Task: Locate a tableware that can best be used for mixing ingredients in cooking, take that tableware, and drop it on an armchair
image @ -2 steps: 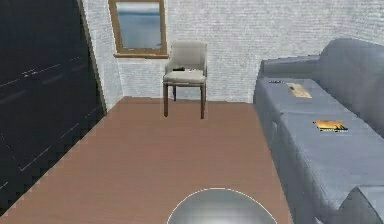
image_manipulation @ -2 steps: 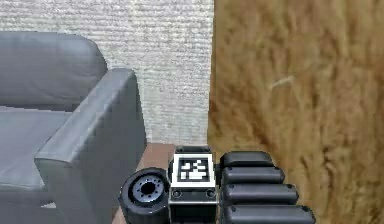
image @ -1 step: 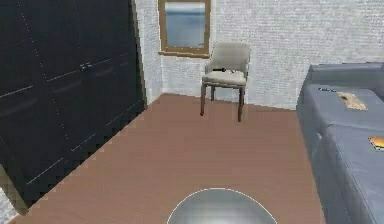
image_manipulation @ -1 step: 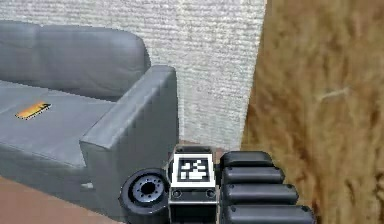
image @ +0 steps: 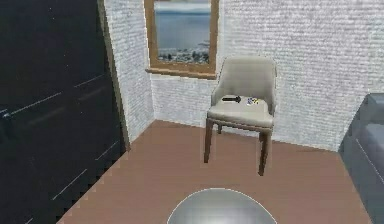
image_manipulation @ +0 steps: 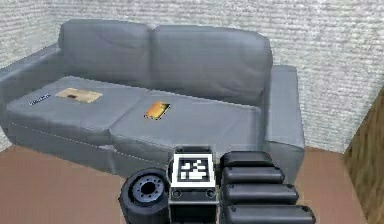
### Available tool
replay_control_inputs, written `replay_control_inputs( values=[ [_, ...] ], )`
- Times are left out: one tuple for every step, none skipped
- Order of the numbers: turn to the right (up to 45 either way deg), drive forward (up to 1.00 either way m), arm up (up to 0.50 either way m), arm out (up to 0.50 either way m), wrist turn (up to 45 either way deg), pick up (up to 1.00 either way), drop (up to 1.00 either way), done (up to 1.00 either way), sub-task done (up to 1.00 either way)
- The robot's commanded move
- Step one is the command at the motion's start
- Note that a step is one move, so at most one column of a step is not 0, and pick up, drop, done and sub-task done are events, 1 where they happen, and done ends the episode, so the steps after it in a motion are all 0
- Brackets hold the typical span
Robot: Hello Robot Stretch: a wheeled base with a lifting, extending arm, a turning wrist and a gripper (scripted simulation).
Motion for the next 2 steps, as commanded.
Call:
replay_control_inputs(
  values=[
    [-3.0, 0.0, 0.0, 0.0, 0.0, 0.0, 0.0, 0.0, 0.0],
    [0.0, 1.0, 0.0, 0.0, 0.0, 0.0, 0.0, 0.0, 0.0]
  ],
)
